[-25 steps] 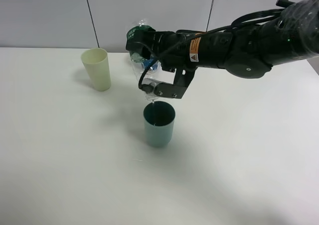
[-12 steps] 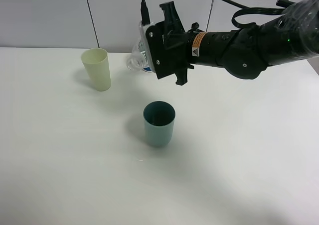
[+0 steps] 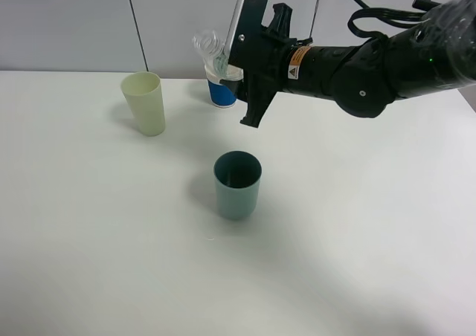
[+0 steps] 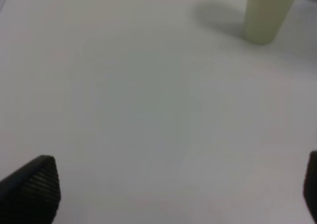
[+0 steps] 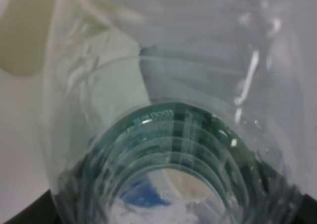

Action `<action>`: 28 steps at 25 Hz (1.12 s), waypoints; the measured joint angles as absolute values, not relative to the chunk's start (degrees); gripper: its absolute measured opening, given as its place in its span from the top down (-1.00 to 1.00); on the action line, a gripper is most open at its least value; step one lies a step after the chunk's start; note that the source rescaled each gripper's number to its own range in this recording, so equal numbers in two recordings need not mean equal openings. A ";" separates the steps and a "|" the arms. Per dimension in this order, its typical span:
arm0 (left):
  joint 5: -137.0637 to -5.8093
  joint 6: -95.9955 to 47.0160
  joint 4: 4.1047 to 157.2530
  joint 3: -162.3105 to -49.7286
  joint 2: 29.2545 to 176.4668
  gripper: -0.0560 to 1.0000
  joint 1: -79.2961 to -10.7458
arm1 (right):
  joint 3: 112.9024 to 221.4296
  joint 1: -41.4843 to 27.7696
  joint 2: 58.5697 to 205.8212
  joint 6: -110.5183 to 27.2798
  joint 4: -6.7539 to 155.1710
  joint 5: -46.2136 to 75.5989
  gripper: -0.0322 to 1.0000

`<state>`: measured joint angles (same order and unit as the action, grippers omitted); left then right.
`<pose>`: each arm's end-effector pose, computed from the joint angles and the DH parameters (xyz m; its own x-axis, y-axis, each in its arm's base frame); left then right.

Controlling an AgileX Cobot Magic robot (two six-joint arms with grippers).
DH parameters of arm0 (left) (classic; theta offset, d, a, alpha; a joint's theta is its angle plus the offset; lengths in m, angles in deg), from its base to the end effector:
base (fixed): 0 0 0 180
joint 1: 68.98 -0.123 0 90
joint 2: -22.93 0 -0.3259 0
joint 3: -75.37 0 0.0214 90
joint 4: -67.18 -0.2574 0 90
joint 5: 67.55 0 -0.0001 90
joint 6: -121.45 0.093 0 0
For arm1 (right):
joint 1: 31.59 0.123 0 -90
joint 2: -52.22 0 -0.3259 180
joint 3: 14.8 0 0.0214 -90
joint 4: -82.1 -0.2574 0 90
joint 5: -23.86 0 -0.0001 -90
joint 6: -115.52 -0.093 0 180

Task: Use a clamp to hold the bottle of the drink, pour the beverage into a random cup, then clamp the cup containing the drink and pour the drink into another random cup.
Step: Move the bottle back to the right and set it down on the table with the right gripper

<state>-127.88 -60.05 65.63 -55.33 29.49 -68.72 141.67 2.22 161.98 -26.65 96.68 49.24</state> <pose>-0.0393 0.0024 0.2813 -0.4410 -0.0108 -0.8975 -0.0222 0.9998 -0.0011 0.3266 0.2308 0.2392 0.3295 -0.7099 -0.6225 -0.6075 0.3452 -0.7153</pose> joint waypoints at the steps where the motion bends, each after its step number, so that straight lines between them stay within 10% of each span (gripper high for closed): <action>1: -127.88 -60.05 65.63 -55.33 29.49 -1.00 -68.72 | 141.67 2.22 161.98 -30.09 96.68 49.22 0.87; 13: -127.88 -60.05 65.63 -55.33 29.49 -1.00 -68.72 | 141.67 -1.04 161.98 -74.39 98.85 49.16 0.87; 28: -127.88 -60.05 65.63 -55.33 29.49 -1.00 -68.72 | 141.67 -9.67 164.05 -77.11 107.76 49.21 0.87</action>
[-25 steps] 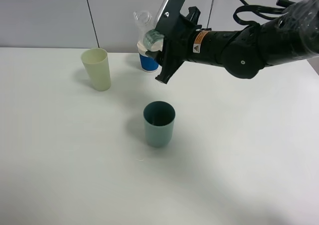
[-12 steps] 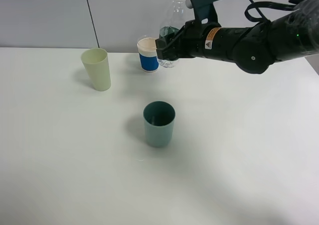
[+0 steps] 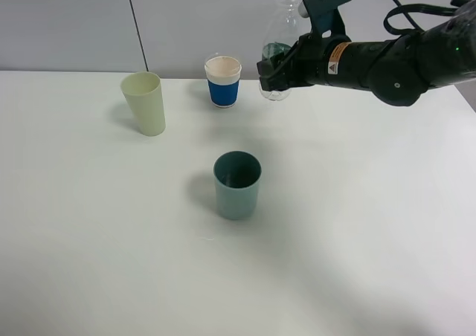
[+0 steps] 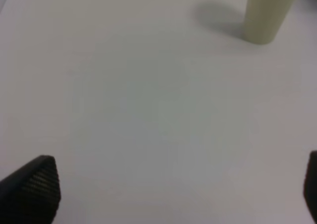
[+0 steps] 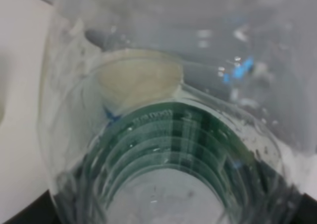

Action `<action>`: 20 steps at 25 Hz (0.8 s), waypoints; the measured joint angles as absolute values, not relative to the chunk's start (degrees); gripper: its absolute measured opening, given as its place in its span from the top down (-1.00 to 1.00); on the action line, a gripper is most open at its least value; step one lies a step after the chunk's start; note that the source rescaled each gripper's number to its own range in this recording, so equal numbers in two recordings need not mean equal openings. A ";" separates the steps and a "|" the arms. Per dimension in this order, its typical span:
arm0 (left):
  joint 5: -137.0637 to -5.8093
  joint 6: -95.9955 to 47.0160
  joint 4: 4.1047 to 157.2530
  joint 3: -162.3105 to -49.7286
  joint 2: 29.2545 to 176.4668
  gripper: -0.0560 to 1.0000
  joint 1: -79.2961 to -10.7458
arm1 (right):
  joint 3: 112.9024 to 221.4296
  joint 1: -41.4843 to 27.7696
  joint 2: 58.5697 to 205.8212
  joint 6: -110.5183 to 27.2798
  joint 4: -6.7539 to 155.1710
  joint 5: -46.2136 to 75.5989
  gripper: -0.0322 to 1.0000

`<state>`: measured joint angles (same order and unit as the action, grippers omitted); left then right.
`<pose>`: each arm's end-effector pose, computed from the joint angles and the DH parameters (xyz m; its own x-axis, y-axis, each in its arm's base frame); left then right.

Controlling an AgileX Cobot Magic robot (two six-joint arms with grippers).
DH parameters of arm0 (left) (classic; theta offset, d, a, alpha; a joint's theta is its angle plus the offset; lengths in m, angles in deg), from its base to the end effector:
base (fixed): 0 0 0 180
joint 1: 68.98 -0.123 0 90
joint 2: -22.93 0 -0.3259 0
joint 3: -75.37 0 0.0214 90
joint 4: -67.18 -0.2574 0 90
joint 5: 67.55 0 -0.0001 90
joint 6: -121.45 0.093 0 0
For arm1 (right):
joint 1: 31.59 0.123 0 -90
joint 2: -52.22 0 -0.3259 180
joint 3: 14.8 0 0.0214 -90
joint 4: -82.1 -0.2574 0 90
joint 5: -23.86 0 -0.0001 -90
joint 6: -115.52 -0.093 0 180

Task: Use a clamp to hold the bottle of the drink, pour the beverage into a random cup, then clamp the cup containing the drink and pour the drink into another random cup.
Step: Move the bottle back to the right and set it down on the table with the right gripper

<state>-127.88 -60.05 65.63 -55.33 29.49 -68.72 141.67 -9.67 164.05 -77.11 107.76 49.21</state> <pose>-0.0393 0.0024 0.2813 -0.4410 -0.0108 -0.8975 -0.0222 0.9998 -0.0011 0.3664 0.1660 0.2227 -0.2459 -0.2981 -0.9223 -0.5827 0.8059 -0.1051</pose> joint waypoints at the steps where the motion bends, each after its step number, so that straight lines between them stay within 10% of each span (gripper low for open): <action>1: -127.88 -60.05 65.63 -55.33 29.49 -1.00 -68.72 | 141.67 -10.03 164.83 -77.11 107.81 49.15 0.87; 20: -127.88 -60.05 65.63 -55.33 29.49 -1.00 -68.72 | 141.72 -13.19 175.50 -77.13 107.87 56.41 0.87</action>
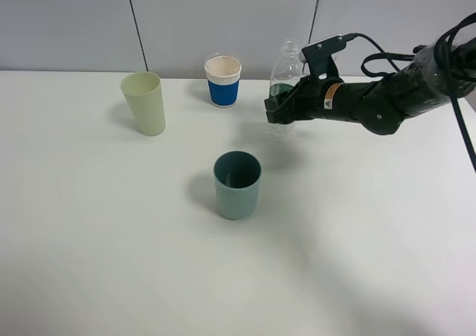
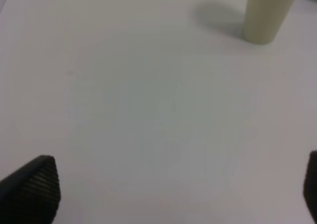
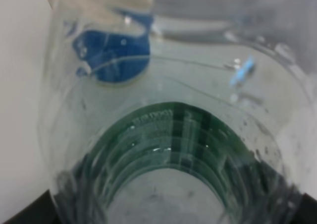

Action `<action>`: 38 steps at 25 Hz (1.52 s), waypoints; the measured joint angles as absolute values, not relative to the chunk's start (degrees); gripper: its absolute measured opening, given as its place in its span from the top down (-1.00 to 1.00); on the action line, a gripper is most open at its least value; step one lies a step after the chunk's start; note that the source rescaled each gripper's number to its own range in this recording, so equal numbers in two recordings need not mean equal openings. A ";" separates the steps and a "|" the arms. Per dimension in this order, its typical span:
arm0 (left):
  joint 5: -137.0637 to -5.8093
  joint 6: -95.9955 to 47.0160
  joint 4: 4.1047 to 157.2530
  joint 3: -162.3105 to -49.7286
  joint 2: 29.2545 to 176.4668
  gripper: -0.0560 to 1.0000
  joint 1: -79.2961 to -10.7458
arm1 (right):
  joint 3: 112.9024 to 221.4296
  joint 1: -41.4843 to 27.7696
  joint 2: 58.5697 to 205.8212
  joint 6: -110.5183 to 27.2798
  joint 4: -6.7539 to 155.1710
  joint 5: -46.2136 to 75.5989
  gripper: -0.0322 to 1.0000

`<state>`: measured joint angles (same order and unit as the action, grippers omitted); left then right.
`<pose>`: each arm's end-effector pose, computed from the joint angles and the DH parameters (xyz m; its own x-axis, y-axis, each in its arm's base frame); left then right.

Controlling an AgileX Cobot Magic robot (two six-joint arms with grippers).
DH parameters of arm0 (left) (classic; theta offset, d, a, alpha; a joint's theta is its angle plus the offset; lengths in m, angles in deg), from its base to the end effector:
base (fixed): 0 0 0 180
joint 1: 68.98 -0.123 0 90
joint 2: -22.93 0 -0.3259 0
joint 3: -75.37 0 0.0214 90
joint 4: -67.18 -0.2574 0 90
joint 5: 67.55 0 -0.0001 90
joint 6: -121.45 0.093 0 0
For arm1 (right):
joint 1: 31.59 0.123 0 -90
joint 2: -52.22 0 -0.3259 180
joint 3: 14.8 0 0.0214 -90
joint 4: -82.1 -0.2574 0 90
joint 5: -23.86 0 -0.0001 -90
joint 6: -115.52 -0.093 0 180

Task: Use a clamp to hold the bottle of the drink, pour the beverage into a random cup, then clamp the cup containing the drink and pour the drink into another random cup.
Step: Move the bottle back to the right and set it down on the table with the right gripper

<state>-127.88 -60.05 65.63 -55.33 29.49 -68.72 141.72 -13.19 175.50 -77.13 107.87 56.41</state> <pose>-0.0393 0.0024 0.2813 -0.4410 -0.0108 -0.8975 -0.0222 0.9998 -0.0011 0.3902 0.1527 0.1509 -0.3397 -0.2820 -0.8973 -0.5687 0.8214 -0.0429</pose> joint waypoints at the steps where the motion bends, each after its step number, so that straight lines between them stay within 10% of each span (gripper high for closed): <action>1: -127.88 -60.05 65.63 -55.33 29.49 -1.00 -68.72 | 141.72 -13.19 175.85 -77.13 107.87 57.47 0.87; 18: -127.88 -60.05 65.63 -55.33 29.49 -1.00 -68.72 | 140.59 -13.19 178.45 -77.13 107.82 59.95 0.82; 25: -127.88 -60.05 65.63 -55.33 29.49 -1.00 -68.72 | 140.52 -13.19 178.45 -77.13 107.77 60.38 -0.70; 38: -127.88 -60.05 65.63 -55.33 29.49 -1.00 -68.72 | 140.41 -13.19 172.66 -77.56 107.71 60.64 -0.88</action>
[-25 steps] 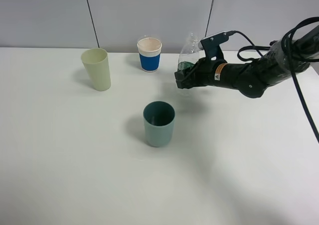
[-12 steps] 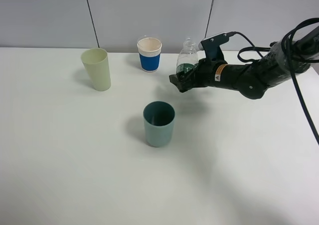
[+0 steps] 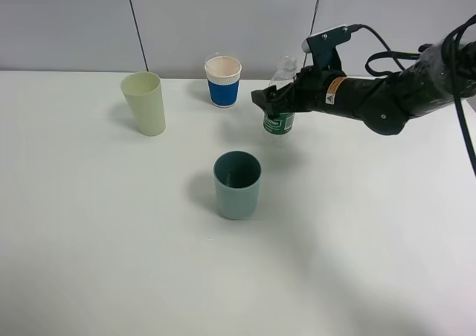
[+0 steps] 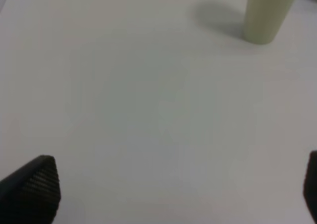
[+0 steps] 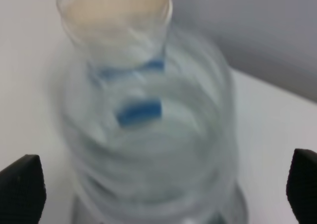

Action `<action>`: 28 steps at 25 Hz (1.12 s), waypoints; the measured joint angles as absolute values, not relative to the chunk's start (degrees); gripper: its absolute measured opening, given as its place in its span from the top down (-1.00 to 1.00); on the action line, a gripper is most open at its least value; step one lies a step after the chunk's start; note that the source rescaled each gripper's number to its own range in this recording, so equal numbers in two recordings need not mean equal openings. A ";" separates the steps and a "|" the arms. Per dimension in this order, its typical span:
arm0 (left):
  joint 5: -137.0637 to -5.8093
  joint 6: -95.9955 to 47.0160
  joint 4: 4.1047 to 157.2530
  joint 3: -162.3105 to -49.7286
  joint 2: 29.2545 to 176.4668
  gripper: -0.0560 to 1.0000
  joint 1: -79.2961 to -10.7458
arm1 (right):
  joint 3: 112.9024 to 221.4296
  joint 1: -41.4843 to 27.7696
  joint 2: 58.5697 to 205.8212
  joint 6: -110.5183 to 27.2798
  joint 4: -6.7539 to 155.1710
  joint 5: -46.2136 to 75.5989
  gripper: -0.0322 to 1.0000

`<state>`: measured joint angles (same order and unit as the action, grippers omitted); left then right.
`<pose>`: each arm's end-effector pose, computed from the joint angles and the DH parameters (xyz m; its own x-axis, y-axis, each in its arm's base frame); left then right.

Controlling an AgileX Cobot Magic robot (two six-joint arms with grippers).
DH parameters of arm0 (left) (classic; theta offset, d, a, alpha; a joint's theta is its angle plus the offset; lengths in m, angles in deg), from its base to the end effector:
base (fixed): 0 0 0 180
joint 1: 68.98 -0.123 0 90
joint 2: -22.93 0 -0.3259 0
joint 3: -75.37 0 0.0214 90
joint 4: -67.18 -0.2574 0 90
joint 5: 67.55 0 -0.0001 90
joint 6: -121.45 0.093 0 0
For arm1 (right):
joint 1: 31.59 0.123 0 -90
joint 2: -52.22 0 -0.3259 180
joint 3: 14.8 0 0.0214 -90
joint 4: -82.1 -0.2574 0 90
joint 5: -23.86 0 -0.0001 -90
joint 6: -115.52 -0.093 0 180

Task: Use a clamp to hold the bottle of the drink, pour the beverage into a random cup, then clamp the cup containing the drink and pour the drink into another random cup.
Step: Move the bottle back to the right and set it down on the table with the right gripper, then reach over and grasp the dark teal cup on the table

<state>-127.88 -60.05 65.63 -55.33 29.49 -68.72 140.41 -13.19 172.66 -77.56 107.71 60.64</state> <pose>-0.0393 0.0024 0.2813 -0.4410 -0.0108 -0.8975 -0.0222 0.9998 -0.0011 0.3845 0.1532 0.1721 -0.2670 -0.2291 -0.9361 -0.5761 0.8166 -0.0356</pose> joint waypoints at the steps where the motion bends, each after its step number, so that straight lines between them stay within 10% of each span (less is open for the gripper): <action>1: -127.88 -60.05 65.63 -55.33 29.49 -1.00 -68.72 | 140.41 -13.19 171.46 -77.56 107.71 60.13 -0.88; 28: -127.88 -60.05 65.63 -55.33 29.49 -1.00 -68.72 | 140.36 -13.75 136.11 -76.02 105.47 12.78 -1.00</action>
